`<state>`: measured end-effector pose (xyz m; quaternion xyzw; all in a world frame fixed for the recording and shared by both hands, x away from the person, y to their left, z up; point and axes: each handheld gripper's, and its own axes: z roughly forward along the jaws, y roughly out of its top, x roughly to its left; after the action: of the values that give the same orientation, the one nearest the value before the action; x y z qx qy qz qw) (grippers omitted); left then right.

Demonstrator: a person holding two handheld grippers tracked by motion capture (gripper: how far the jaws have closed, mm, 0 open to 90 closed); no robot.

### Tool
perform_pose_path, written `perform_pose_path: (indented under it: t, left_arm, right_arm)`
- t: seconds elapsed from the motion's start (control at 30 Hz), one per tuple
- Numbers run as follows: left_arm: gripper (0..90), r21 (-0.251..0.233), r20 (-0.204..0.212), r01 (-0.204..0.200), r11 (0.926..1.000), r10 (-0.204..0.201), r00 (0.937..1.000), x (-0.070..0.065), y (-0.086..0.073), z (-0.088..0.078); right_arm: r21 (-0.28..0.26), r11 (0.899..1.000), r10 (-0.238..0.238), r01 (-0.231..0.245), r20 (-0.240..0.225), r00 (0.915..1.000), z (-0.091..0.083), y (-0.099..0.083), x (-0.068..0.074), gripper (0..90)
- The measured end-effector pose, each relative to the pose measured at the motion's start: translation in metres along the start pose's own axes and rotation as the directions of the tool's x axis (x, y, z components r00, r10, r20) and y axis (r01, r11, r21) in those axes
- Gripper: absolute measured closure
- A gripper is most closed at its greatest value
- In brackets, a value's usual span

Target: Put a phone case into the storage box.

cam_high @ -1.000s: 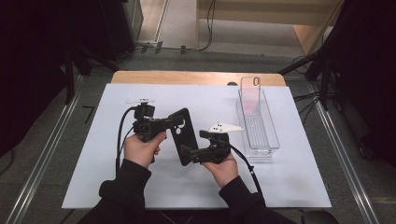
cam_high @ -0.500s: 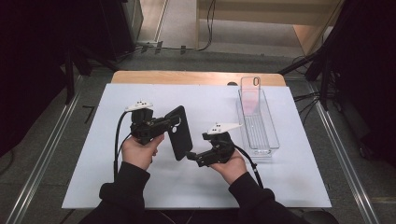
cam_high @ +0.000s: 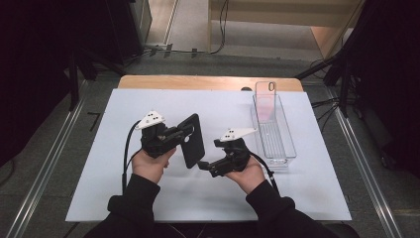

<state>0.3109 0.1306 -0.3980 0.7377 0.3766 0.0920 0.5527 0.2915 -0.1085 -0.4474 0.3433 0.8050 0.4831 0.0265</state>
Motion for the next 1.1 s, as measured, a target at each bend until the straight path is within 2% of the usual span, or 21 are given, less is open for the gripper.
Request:
perform_pose_path:
  t: [0.13,0.33,0.53,0.7,0.9,0.97,1.1]
  left_arm:
    - [82.5,0.0,0.01,0.0,1.0,0.0,1.0,-0.003,0.0,0.001]
    - [82.5,0.013,0.052,0.062,0.998,-0.062,0.9967,-0.006,-0.003,0.007]
    - [82.5,0.037,0.057,0.041,0.9985,-0.043,0.9975,-0.016,-0.007,0.014]
    - [82.4,0.046,0.058,0.041,0.9981,-0.044,0.9974,-0.022,-0.009,0.018]
    - [82.4,0.046,0.062,0.035,0.9983,-0.038,0.9974,-0.026,-0.009,0.018]
    - [82.4,0.046,0.063,0.036,0.9983,-0.039,0.9973,-0.027,-0.01,0.018]
    - [82.4,0.044,0.066,0.039,0.9983,-0.042,0.9969,-0.028,-0.01,0.018]
  right_arm:
    - [-0.006,1.0,-0.009,0.009,0.053,0.9986,0.0,0.002,0.003,0.0]
    - [-0.041,0.999,0.016,-0.012,0.086,0.9962,-0.004,0.005,0.006,0.0]
    - [-0.068,0.998,0.02,-0.013,0.114,0.9933,-0.008,0.008,0.007,0.0]
    - [-0.081,0.997,0.028,-0.019,0.122,0.9921,-0.008,0.01,0.009,0.0]
    - [-0.077,0.997,0.03,-0.021,0.129,0.9911,0.0,0.015,0.01,0.0]
    - [-0.08,0.996,0.035,-0.024,0.136,0.9901,0.002,0.016,0.011,4.4]
    - [-0.083,0.996,0.044,-0.033,0.144,0.9885,0.005,0.017,0.012,5.0]
